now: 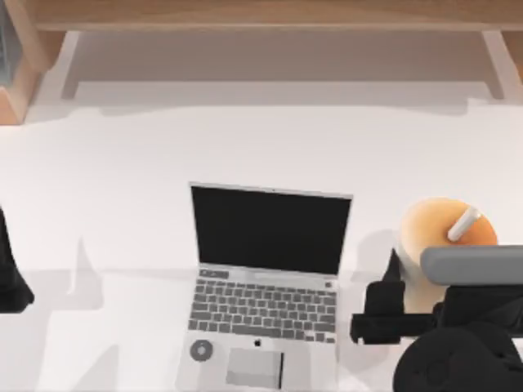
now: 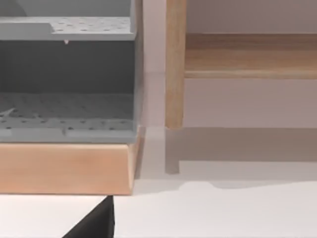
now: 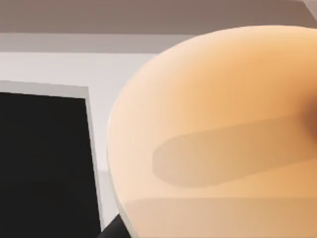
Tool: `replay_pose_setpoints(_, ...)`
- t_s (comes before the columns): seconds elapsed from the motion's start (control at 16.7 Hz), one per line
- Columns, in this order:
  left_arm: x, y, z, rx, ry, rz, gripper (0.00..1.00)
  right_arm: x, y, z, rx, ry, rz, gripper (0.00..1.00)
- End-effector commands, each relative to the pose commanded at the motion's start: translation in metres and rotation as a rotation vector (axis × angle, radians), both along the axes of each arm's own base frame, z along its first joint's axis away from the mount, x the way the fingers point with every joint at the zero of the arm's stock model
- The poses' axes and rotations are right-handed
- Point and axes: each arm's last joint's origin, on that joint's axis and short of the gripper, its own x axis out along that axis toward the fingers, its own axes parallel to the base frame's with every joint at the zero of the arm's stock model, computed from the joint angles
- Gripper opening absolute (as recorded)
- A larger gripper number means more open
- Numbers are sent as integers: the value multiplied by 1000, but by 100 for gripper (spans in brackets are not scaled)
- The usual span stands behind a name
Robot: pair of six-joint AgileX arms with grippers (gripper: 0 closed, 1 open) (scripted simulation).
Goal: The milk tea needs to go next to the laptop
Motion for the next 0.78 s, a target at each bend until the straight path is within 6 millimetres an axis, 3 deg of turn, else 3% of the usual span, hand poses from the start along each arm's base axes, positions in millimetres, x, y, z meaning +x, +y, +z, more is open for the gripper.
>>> replay_pose_setpoints(0.3,0,0,0,0,0,0,100,3,-1,0,21,-10,-22,0)
replay_pose_setpoints(0.78,0,0,0,0,0,0,100,16,-8,5,190,-105,-155,0)
